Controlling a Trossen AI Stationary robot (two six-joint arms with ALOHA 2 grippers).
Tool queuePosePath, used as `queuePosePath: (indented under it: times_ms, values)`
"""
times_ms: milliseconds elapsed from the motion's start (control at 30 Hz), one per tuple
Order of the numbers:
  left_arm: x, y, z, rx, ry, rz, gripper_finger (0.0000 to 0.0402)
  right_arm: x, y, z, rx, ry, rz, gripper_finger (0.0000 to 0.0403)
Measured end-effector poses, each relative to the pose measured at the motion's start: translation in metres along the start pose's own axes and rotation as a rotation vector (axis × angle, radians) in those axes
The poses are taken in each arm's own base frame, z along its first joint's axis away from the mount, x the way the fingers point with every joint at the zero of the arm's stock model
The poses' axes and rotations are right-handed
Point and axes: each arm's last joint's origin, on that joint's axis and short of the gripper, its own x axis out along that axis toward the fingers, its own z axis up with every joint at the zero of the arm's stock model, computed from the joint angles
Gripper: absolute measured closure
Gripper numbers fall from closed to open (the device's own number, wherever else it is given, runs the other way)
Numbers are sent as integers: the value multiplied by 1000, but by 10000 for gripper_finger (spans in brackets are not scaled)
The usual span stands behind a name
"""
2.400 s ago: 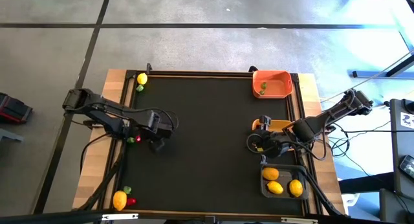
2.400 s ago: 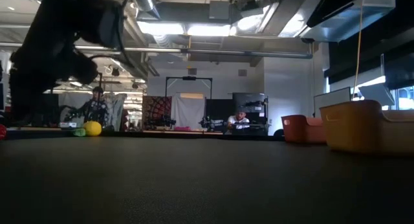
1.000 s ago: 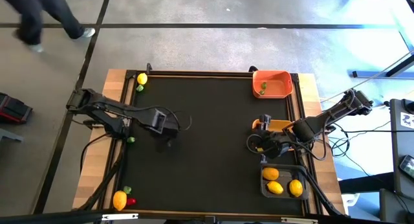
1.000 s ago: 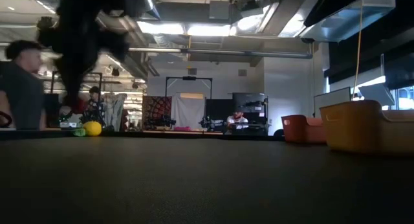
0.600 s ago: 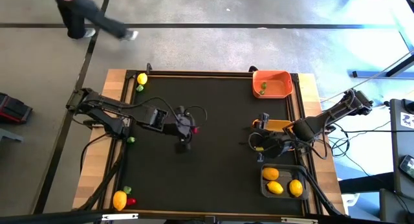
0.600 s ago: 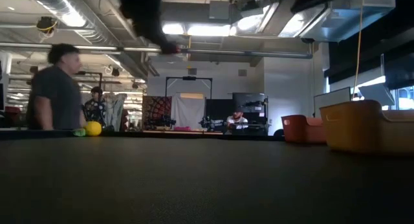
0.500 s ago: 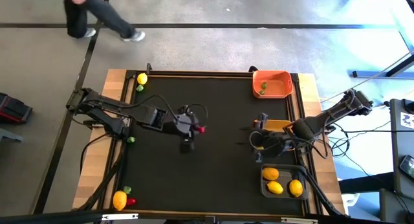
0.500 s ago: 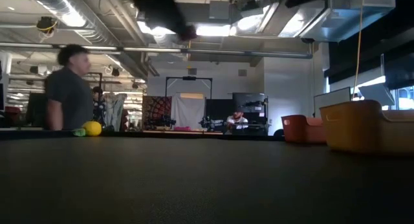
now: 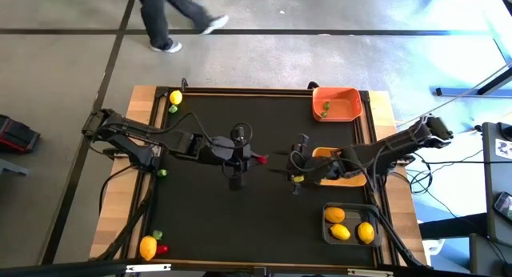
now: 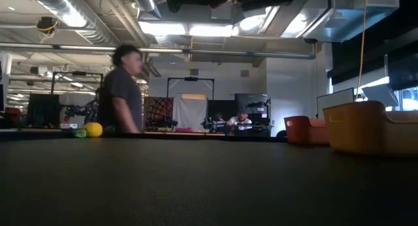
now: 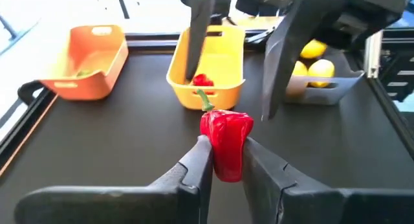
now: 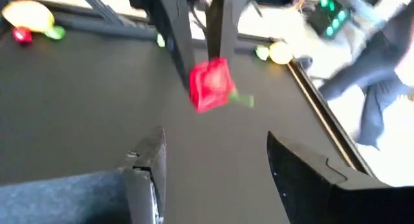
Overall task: Sort produce into baskets
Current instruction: Put the top red chili pepper into the yellow bin
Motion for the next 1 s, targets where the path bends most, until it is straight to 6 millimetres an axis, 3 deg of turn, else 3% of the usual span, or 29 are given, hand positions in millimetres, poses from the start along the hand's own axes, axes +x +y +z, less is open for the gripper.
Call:
queuePosePath:
  times_ms: [300, 667, 767, 1000]
  values:
    - [-1, -4, 1, 55, -13, -23, 332, 15, -8, 11, -13, -111, 159, 221]
    - [-1, -4, 0, 92, -8, -30, 329, 24, -13, 9, -65, -109, 202, 367]
    - [-1, -4, 0, 95, -5, -29, 309, 24, -13, 9, -82, -111, 201, 395]
    - [-3, -5, 0, 74, -2, -19, 214, 18, -16, 10, -88, -97, 176, 389]
